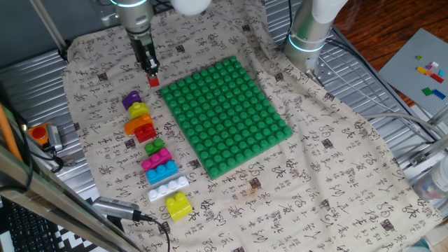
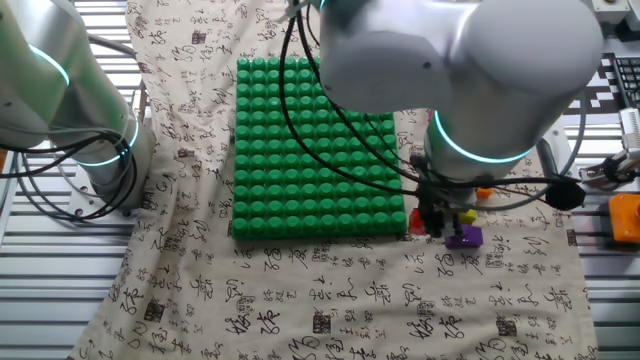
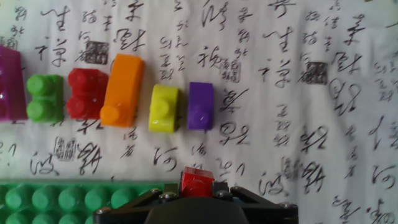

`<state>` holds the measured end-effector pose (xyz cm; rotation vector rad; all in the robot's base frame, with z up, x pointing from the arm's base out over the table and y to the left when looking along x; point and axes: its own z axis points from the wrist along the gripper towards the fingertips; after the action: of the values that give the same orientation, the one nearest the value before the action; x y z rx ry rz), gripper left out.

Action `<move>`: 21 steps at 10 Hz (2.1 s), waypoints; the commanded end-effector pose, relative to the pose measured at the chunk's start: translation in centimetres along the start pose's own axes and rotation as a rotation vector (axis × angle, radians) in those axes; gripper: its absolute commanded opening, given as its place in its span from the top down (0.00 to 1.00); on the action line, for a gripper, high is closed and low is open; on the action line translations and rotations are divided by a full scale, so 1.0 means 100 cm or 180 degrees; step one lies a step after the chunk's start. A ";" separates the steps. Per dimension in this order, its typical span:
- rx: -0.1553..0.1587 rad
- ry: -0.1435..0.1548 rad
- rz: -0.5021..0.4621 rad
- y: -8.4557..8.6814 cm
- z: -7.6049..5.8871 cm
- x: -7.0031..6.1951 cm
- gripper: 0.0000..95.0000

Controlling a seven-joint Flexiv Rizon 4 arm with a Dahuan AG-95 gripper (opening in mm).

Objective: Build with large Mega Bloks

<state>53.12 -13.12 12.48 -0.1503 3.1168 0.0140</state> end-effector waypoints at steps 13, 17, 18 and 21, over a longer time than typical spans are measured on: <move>0.0035 0.0204 -0.0157 -0.004 -0.003 -0.014 1.00; 0.0042 0.0178 -0.0112 0.015 0.010 0.007 1.00; 0.0048 0.0155 -0.0116 0.017 0.015 0.011 1.00; 0.0059 0.0126 -0.0110 0.022 0.024 0.019 1.00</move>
<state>50.88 -11.08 9.89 -0.2085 3.1522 -0.0222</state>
